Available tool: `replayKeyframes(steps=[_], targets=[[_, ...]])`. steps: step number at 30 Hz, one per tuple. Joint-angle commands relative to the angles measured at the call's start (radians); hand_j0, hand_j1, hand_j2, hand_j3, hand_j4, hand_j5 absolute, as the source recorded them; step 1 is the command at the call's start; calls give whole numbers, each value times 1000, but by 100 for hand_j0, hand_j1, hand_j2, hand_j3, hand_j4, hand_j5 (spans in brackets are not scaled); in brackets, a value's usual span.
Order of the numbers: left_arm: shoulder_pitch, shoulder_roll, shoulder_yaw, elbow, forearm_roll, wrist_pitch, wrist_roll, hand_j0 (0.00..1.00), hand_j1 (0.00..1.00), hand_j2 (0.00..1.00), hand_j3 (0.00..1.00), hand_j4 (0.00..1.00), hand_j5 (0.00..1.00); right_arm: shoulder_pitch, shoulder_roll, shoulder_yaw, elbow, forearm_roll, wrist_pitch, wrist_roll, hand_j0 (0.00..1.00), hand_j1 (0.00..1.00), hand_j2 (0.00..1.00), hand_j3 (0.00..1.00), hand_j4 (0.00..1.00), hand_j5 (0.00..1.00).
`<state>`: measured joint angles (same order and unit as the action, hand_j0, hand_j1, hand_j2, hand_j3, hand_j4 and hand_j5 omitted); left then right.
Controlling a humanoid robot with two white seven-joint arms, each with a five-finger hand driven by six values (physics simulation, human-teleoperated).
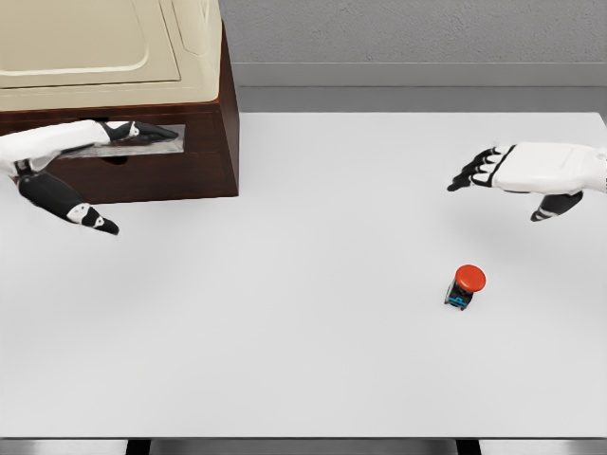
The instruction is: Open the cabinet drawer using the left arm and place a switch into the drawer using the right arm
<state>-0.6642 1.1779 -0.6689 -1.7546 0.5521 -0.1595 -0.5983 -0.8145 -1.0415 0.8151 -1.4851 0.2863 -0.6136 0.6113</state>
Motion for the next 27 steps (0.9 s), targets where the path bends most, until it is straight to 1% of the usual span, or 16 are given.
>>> replayKeyframes(steps=[1,3,4,5,7,9,11,13,15,16,19,20,24,25,27], targets=[[0,28,-9,24,58,163,-13,100,100,100,100,100,100,0,-22,48,-33,-3,3,0,100,100,100,100,100,100],[-20,31,-8,29,51,196,-13,100,100,100,100,100,100,0,-28,104,-70,-2,3,0,100,100,100,100,100,100],[-26,45,-8,27,29,207,-13,100,100,100,100,100,100,0,-28,130,-87,-1,3,0,100,100,100,100,100,100],[-28,49,-8,26,3,209,-13,100,100,100,100,100,100,2,-29,139,-98,-1,3,0,100,100,100,100,100,100],[-41,60,-3,26,0,209,-13,100,100,100,100,100,100,5,-55,142,-106,-1,3,0,100,100,100,100,100,100],[-49,65,-3,24,-4,210,-13,100,100,100,100,100,100,9,-57,147,-110,-1,3,0,100,100,100,100,100,100],[-52,62,-3,27,-57,210,-13,100,100,100,100,100,100,8,-57,167,-112,-1,3,0,100,100,100,100,100,100],[-52,51,-5,30,-95,225,-13,100,100,100,100,100,100,9,-57,184,-129,1,3,0,100,100,100,100,100,100],[-52,14,-6,33,-161,256,-13,100,100,100,100,100,100,9,-55,191,-132,1,3,0,100,100,100,100,100,100],[-51,6,-8,33,-176,267,-13,100,100,100,100,100,100,9,-55,191,-133,-1,3,0,100,100,100,100,100,100],[-51,-4,-8,37,-181,268,-13,100,100,100,100,100,100,21,-55,193,-141,1,3,0,100,100,100,100,100,100],[-51,-9,-8,44,-198,270,-13,100,100,100,100,100,100,23,-55,194,-142,-1,3,0,100,100,100,100,100,100],[-63,-14,-8,92,-210,268,-13,100,100,100,100,100,100,31,-49,202,-149,-1,3,0,100,100,100,100,100,100],[-63,-14,-8,93,-216,268,-13,100,100,100,100,100,100,31,-49,202,-152,-1,3,0,100,100,100,100,100,100],[-60,-18,-9,121,-241,268,-13,100,100,100,100,100,100,31,-45,200,-152,-1,3,0,100,100,100,100,100,100]])
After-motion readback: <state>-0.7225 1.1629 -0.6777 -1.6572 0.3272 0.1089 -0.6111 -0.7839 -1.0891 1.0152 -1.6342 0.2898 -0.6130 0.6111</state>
